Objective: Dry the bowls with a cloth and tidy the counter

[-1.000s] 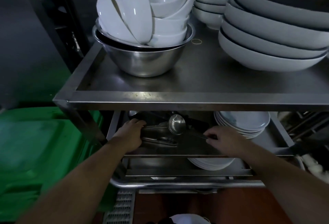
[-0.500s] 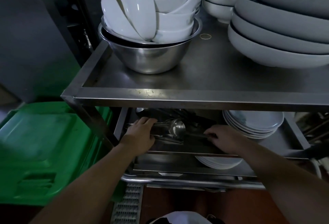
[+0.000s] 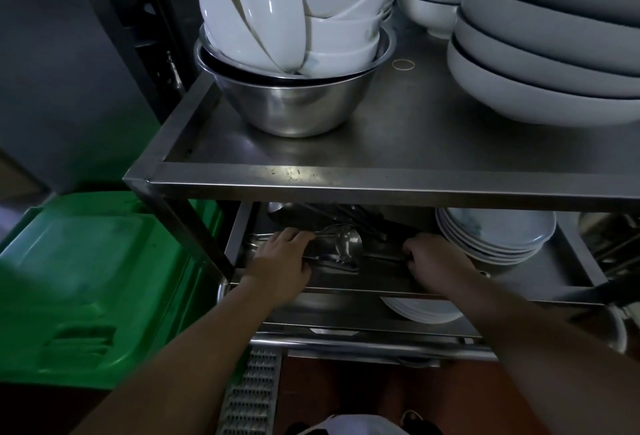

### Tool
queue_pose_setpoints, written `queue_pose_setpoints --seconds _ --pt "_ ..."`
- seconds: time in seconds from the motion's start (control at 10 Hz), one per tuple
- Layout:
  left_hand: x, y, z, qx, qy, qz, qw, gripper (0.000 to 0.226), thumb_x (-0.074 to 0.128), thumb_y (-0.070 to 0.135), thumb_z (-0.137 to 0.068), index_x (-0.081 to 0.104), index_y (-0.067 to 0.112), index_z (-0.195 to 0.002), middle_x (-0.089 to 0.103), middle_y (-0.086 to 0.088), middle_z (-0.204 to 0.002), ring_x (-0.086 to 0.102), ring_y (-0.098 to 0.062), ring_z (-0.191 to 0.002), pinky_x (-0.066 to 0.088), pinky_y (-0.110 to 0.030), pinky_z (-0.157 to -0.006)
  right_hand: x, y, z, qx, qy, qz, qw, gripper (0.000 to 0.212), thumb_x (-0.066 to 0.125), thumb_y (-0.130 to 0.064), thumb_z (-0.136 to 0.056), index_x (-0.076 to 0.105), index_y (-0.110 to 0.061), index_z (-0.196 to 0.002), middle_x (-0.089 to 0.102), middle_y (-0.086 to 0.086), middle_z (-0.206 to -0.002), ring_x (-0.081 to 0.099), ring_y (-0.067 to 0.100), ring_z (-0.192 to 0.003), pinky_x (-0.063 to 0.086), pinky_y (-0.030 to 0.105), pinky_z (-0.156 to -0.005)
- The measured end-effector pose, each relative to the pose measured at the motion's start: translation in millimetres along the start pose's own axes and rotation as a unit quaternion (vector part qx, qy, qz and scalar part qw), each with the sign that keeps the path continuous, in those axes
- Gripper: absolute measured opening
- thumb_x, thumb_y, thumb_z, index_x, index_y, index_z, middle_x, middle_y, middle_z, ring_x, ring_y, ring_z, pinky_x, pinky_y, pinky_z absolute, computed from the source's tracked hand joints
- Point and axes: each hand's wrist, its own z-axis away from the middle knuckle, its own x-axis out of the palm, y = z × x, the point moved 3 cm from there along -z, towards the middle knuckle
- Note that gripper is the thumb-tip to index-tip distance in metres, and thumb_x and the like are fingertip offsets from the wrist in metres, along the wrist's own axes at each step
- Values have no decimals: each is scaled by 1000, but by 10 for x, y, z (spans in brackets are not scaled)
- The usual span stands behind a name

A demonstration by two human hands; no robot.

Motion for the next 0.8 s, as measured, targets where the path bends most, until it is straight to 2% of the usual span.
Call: queue_pose_setpoints --seconds 0.2,0.5,0.6,0.8 --pt "58 214 8 17 18 -1 1000 55 63 33 -94 49 30 -147 55 2 -142 53 -23 -131 48 -42 -105 -66 -81 187 -7 45 -8 999 23 56 -32 -99 66 -25 -118 63 2 -115 58 26 -112 52 39 -88" --pt "-54 875 48 35 60 -23 997 52 60 32 -91 53 29 -143 58 3 -137 56 -24 -125 51 -40 -98 -342 -82 563 7 106 -19 994 28 51 -33 -99 61 -25 -124 63 3 -119 60 31 -115 48 41 -85" --pt "-60 1186 119 58 75 -46 994 54 58 36 -92 53 30 -145 58 4 -140 55 -22 -128 49 -38 -101 -461 9 724 -6 136 -46 990 29 52 -33 -98 61 -24 -125 66 3 -117 64 31 -110 51 41 -83" --pt "-108 1790 277 72 92 -86 989 55 56 34 -95 51 30 -149 60 2 -141 53 -26 -132 45 -42 -112 -654 301 1118 -21 187 -98 977 18 50 -32 -101 62 -25 -113 72 -1 -101 68 23 -92 57 38 -77"
